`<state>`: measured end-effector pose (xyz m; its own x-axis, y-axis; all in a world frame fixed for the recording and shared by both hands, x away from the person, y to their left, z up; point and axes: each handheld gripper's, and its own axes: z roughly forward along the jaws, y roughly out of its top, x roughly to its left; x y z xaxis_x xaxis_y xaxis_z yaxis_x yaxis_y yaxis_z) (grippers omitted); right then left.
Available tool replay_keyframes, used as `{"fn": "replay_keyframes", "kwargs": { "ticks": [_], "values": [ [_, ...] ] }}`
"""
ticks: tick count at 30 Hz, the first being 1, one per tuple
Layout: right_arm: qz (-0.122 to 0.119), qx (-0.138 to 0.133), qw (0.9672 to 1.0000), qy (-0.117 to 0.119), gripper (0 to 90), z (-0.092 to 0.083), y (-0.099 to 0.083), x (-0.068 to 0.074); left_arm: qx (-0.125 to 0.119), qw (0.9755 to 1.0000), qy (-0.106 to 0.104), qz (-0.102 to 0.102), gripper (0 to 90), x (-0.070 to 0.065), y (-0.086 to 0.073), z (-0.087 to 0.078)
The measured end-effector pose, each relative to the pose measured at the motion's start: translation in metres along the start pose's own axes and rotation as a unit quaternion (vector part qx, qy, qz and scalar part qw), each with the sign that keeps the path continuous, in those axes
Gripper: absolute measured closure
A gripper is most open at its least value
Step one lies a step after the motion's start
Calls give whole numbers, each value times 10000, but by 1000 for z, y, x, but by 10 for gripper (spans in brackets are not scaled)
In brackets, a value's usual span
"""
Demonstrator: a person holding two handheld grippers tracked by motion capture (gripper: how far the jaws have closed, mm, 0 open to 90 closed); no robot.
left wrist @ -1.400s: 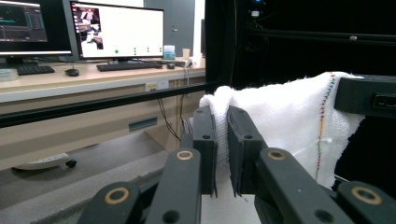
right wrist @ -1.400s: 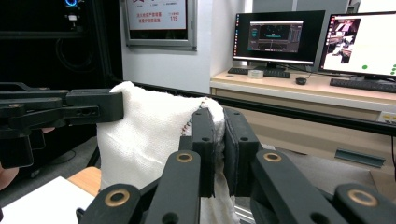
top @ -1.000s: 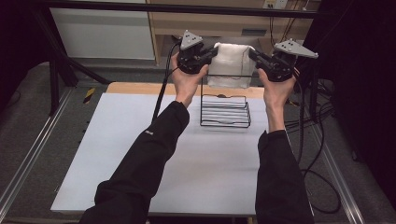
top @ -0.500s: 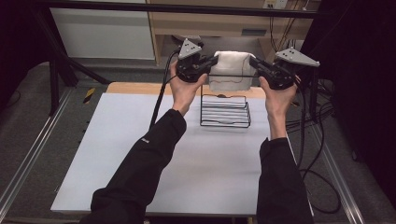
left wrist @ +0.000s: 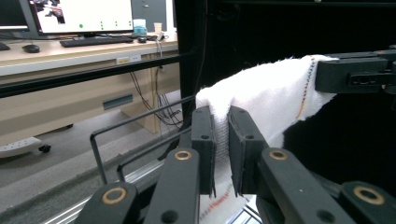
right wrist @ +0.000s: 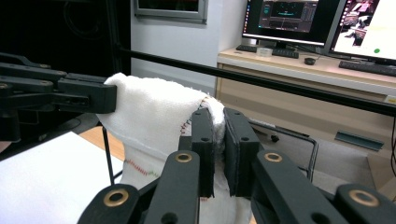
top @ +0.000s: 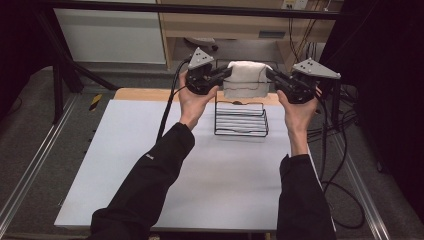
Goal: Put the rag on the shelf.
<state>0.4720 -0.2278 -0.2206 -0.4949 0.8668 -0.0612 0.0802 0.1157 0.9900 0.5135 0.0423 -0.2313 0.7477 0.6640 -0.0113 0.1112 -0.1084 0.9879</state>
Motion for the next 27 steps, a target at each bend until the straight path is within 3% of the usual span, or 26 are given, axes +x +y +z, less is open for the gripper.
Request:
{"fn": "replay_keyframes", "kwargs": {
  "ticks": [8, 15, 19, 22, 27],
  "values": [
    [-13, 19, 10000, 32, 834, -7, -12, 0, 73, 10000, -45, 50, 804, -7, -6, -4],
    [-128, 49, 9999, 41, 835, -9, -14, 4, 208, 9997, -113, -1, 772, -6, -6, -11],
    [-160, 42, 9998, 62, 835, -10, -17, 4, 281, 9996, -71, 21, 741, -3, 6, -21],
    [-151, 33, 9999, 75, 835, -10, -18, 5, 268, 9996, -27, -96, 747, 1, 20, -28],
    [-176, 43, 9998, 101, 835, -11, -21, 5, 536, 9983, 181, -141, 857, 6, 35, -21]
  ]
}}
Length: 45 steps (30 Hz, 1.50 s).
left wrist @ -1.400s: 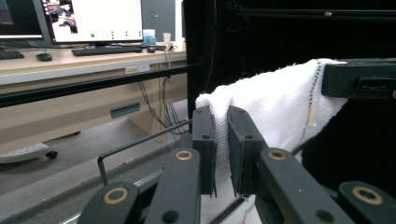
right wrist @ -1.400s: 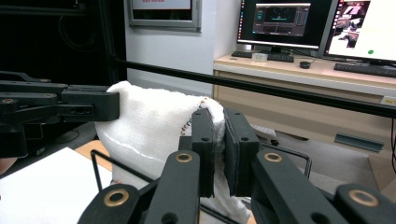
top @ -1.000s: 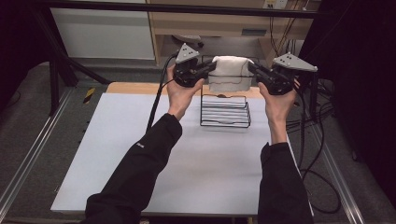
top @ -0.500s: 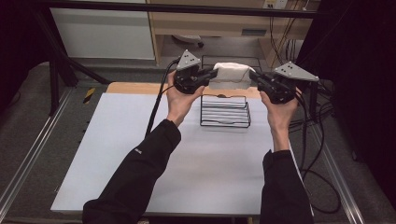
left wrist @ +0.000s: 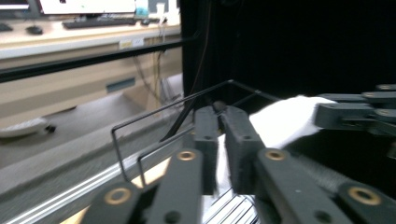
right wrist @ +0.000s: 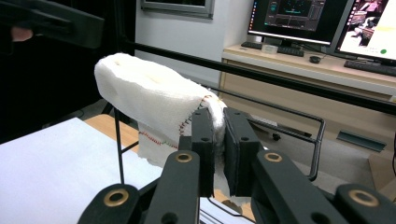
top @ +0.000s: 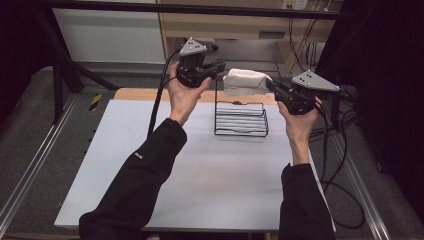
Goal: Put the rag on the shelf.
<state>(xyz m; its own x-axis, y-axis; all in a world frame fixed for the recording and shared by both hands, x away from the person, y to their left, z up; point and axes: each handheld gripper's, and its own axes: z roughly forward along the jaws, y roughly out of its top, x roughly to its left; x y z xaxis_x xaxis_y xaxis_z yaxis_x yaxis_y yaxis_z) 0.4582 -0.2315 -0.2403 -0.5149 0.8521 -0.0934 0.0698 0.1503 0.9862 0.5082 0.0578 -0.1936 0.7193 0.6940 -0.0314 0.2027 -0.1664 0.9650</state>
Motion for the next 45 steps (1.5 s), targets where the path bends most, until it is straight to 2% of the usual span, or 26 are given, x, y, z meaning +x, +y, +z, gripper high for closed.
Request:
{"fn": "replay_keyframes", "kwargs": {
  "ticks": [2, 4, 7, 10, 15, 18, 22, 28, 32, 35, 37, 40, 43, 45],
  "values": [
    [25, -2, 10000, 11, 835, 0, -1, 0, 115, 9999, 22, 1, 894, 2, 2, 7],
    [32, -1, 10000, 34, 835, 0, -2, 0, 223, 9997, -41, -58, 896, 2, 0, 14],
    [34, 11, 10000, 48, 834, 0, -3, 1, 265, 9994, -143, -154, 897, 3, -3, 23],
    [10, 27, 10000, 63, 834, -1, -4, 1, 322, 9991, -251, -143, 897, 2, -5, 27],
    [20, 28, 10000, 85, 831, -2, -7, 1, 402, 9978, -529, 80, 897, -9, -9, 23],
    [18, 43, 9999, 112, 828, -2, -9, 1, 488, 9968, -607, 184, 897, -14, -13, 20],
    [-9, 110, 9998, 140, 821, -2, -11, 1, 612, 9960, -618, 222, 897, -16, -20, 22],
    [-69, 176, 9996, 193, 785, -5, -10, 2, 647, 9959, -601, 214, 898, -17, -28, 26],
    [-55, 159, 9996, 242, 719, -10, -9, 3, 680, 9958, -542, 298, 899, -19, -31, 29],
    [18, 30, 9996, 281, 665, -13, -7, 4, 704, 9957, -518, 290, 899, -20, -35, 32],
    [23, 25, 9995, 303, 680, -13, -6, 5, 745, 9956, -487, 305, 899, -20, -38, 34],
    [98, 184, 9987, 468, 783, -9, -5, 8, 769, 9956, -442, 310, 899, -19, -44, 37],
    [208, 467, 9974, 513, 881, 0, -10, 10, 784, 9954, -441, 318, 899, -18, -49, 39],
    [265, 622, 9966, 467, 900, 7, -16, 11, 765, 9955, -445, 325, 899, -17, -52, 39]
  ]
}}
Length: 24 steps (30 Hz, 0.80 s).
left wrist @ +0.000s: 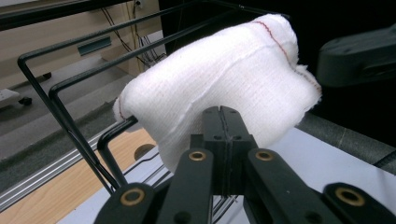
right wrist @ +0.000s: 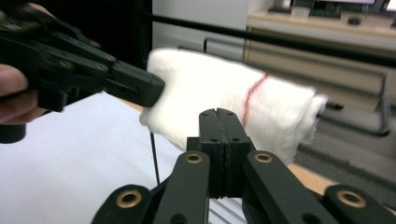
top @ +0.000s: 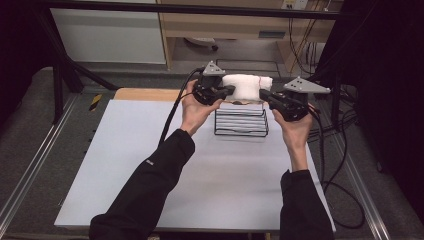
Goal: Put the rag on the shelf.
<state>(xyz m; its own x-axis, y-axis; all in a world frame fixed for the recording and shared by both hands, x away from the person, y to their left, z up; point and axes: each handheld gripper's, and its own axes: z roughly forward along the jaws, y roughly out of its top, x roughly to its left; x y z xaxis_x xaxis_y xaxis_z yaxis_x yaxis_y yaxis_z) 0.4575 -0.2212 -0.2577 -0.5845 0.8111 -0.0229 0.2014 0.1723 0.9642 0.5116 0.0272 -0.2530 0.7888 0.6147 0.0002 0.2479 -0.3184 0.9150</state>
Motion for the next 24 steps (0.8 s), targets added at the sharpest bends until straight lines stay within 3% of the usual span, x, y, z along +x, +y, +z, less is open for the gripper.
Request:
{"fn": "replay_keyframes", "kwargs": {
  "ticks": [9, 16, 19, 24],
  "values": [
    [72, 155, 9993, -323, 900, 23, -18, -8, -50, 9999, 139, 6, 898, 1, -6, 8],
    [84, -16, 9997, -209, 856, 15, -19, -7, -94, 9999, 59, 34, 894, -1, -8, 1],
    [102, -55, 9999, -116, 786, 7, -18, -4, -33, 10000, -52, 19, 834, -2, -11, -7],
    [200, -83, 9998, -20, 628, -4, -18, -2, 116, 9999, -42, 59, 715, -3, -20, -22]
  ]
}}
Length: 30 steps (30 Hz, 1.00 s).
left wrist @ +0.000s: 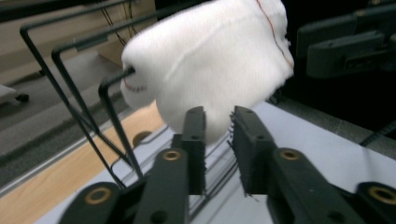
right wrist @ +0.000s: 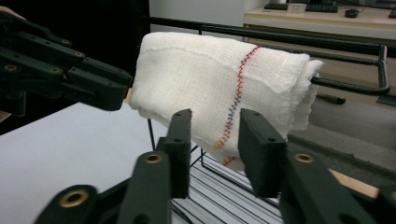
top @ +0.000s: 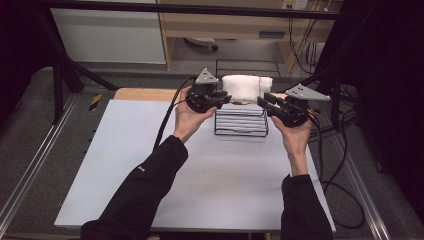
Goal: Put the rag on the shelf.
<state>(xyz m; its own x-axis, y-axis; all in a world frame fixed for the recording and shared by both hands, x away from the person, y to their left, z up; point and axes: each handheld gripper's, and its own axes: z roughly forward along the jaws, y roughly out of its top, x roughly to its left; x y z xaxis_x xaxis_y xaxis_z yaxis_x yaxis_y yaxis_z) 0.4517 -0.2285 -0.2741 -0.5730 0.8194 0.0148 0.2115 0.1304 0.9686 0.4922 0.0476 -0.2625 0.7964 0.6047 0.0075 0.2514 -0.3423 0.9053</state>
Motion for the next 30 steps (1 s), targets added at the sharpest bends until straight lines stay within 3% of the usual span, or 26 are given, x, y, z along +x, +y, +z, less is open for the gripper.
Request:
{"fn": "replay_keyframes", "kwargs": {
  "ticks": [5, 14, 21, 30],
  "values": [
    [85, 137, 9998, 74, 432, -5, -6, 5, 33, 10000, 35, 19, 599, 2, -14, -16],
    [246, 372, 9989, 139, 170, -10, -22, 11, 286, 9994, 155, -126, 310, 7, -51, -41],
    [205, 620, 9974, 301, 73, -12, -41, 21, 506, 9980, 312, -213, 93, 10, -90, -63],
    [343, 815, 9951, 445, 30, -14, -68, 30, 693, 9955, 434, -471, 50, 15, -146, -95]
  ]
}}
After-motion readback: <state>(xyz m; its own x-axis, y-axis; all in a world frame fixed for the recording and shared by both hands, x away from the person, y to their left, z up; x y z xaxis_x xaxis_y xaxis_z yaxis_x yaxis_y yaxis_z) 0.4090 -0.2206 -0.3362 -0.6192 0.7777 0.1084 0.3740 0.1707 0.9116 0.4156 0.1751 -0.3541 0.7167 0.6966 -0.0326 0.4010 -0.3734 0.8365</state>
